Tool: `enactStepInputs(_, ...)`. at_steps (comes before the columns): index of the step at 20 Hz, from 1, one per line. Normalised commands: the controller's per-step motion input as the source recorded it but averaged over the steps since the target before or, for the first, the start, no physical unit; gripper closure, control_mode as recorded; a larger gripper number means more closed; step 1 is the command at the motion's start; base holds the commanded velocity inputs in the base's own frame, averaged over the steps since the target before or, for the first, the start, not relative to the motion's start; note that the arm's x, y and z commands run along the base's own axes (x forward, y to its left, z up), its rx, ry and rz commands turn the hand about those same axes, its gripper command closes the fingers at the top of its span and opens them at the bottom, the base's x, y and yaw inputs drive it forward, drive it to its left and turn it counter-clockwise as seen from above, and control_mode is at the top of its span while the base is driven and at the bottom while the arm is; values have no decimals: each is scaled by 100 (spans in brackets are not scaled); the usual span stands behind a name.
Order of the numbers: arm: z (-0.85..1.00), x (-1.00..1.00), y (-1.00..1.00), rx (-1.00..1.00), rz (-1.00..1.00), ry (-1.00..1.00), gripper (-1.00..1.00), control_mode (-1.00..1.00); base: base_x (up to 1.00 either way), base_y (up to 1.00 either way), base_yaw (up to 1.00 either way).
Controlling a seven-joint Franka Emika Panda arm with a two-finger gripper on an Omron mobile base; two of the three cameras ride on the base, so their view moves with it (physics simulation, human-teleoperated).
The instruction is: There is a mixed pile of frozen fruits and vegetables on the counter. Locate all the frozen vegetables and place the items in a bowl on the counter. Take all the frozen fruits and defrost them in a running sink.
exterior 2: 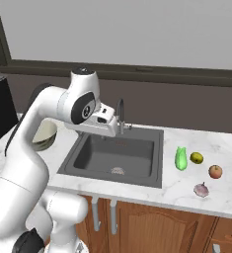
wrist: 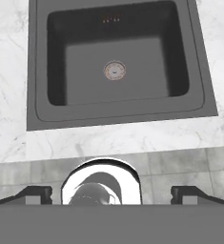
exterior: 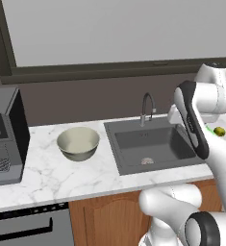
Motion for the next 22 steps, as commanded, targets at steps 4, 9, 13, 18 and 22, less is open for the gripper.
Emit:
enactStepInputs(4, -14, 26, -39, -2, 0, 0, -100, -100, 0, 0, 0)
enactStepInputs(9, -17, 30, -47, -3, 0, 1, -100, -100, 0, 0, 0)
enactStepInputs(13, -20, 12, -46, -4, 0, 1, -100, -100, 0, 0, 0)
enactStepInputs(18, -14, 26, -44, -6, 0, 6, -100, -100, 0, 0, 0)
enactStepInputs(22, -15, 29, -41, -3, 0, 5, -100, -100, 0, 0, 0)
